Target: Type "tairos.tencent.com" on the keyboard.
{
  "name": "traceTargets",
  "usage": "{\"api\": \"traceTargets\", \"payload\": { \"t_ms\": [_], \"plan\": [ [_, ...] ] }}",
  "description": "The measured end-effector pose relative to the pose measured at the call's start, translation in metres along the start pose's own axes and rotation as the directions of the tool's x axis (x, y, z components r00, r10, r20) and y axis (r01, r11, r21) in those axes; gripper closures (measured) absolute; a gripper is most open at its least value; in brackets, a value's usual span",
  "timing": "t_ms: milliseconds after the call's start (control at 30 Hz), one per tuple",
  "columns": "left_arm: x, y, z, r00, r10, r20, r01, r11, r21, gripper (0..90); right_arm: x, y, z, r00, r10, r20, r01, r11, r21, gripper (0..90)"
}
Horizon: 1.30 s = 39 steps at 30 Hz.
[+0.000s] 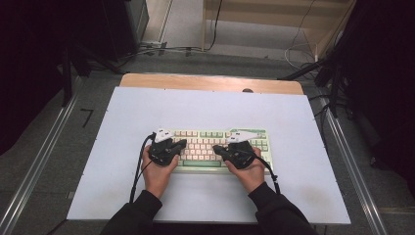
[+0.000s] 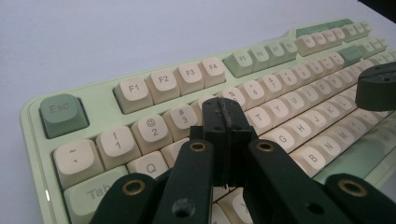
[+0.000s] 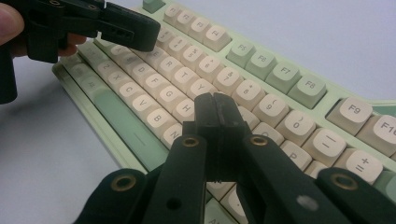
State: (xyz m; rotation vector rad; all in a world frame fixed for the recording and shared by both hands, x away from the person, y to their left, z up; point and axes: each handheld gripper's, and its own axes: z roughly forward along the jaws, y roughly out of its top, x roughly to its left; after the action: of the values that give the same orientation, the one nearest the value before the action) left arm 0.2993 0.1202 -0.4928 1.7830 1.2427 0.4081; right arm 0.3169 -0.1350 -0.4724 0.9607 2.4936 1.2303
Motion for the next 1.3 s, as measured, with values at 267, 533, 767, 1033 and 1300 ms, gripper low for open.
{"api": "traceTargets", "payload": {
  "t_ms": [267, 533, 767, 1033, 1300],
  "plan": [
    [0.0010, -0.0001, 0.0024, 1.0000, -0.004, -0.001, 0.004, 1.0000, 0.003, 90.0, 0.0003, -0.0002, 0.0011, 1.0000, -0.003, -0.004, 0.003, 1.0000, 0.001, 88.3],
    [0.0001, 0.0013, 0.0038, 1.0000, 0.002, -0.002, -0.002, 1.0000, 0.004, 90.0, 0.0007, -0.0003, 0.0012, 1.0000, -0.001, -0.004, 0.001, 1.0000, 0.002, 88.3],
    [-0.0007, 0.0009, 0.0054, 1.0000, 0.005, -0.003, -0.005, 0.9999, 0.011, 90.0, 0.0008, -0.0002, 0.0014, 1.0000, -0.002, -0.005, 0.002, 1.0000, 0.002, 88.3],
    [-0.0015, 0.0008, 0.0076, 0.9998, 0.017, -0.013, -0.016, 0.9993, 0.035, 90.0, 0.0010, -0.0004, 0.0020, 1.0000, -0.005, -0.006, 0.005, 1.0000, 0.005, 88.3],
    [-0.0035, 0.0034, 0.0032, 1.0000, 0.009, 0.001, -0.009, 0.9999, 0.009, 90.0, 0.0023, -0.0005, 0.0028, 1.0000, -0.004, -0.008, 0.004, 1.0000, 0.007, 88.3]
  ]
}}
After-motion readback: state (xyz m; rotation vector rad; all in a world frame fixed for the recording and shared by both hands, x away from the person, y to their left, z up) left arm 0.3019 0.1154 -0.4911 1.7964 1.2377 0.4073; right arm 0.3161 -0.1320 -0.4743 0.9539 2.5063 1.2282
